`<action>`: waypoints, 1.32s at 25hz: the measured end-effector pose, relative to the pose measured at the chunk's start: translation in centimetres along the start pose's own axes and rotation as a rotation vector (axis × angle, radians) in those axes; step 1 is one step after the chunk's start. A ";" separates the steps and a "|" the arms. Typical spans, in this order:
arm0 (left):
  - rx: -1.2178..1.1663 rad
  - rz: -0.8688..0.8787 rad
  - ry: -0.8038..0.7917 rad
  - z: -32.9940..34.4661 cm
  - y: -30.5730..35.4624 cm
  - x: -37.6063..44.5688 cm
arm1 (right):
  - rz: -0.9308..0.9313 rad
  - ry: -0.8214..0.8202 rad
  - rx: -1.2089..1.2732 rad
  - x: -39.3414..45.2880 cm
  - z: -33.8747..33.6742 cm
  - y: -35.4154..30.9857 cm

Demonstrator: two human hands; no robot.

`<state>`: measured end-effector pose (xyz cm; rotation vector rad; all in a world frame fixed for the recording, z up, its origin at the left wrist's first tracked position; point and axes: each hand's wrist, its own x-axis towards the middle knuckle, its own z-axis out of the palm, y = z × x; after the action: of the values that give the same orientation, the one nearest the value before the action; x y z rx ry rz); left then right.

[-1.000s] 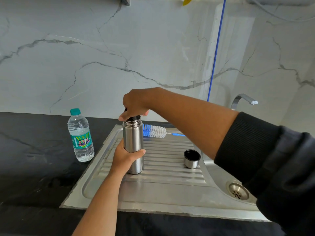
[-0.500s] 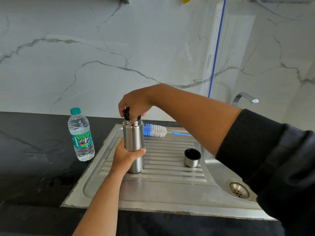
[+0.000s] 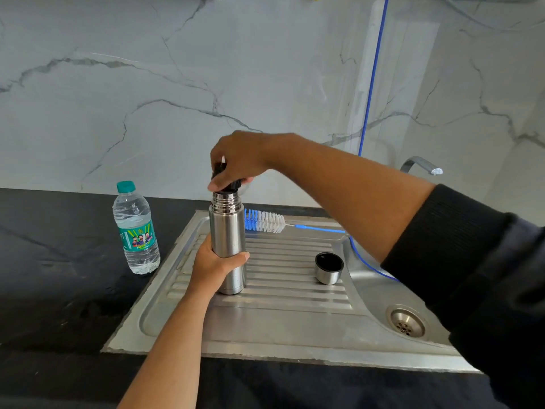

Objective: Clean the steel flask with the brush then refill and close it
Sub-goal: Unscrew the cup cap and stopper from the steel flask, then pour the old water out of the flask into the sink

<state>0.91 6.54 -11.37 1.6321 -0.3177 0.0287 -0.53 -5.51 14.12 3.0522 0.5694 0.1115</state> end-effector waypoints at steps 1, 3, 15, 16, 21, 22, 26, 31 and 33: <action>0.002 0.003 0.001 0.0 0.0 0.0 | 0.011 0.068 0.050 -0.7 -0.4 0.5; 0.006 0.012 0.003 0.0 0.2 -0.1 | 0.067 0.192 0.192 -2.4 -0.6 1.7; 0.036 0.052 0.144 -0.6 0.3 0.1 | 0.567 0.188 0.526 -7.4 14.9 6.3; 0.041 0.052 0.146 -0.6 0.3 0.1 | 0.577 0.168 0.502 -7.3 15.8 6.0; 0.053 0.056 0.144 -0.6 0.2 0.2 | 0.584 0.092 0.462 -6.9 19.3 5.2; 0.056 0.055 0.145 -0.6 0.2 0.2 | 0.583 0.078 0.455 -7.0 19.8 5.1; 0.062 0.058 0.140 -0.6 0.0 0.3 | 0.584 0.033 0.451 -7.1 21.0 4.9; 0.071 0.070 0.138 -0.7 0.2 0.1 | 0.586 0.001 0.458 -7.4 21.7 4.6; 0.075 0.073 0.139 -0.6 0.2 0.0 | 0.576 -0.039 0.433 -7.3 21.1 4.4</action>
<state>0.99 7.15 -11.08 1.6828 -0.2722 0.2108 -4.12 -12.71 -7.13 3.5225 -0.3540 -0.0697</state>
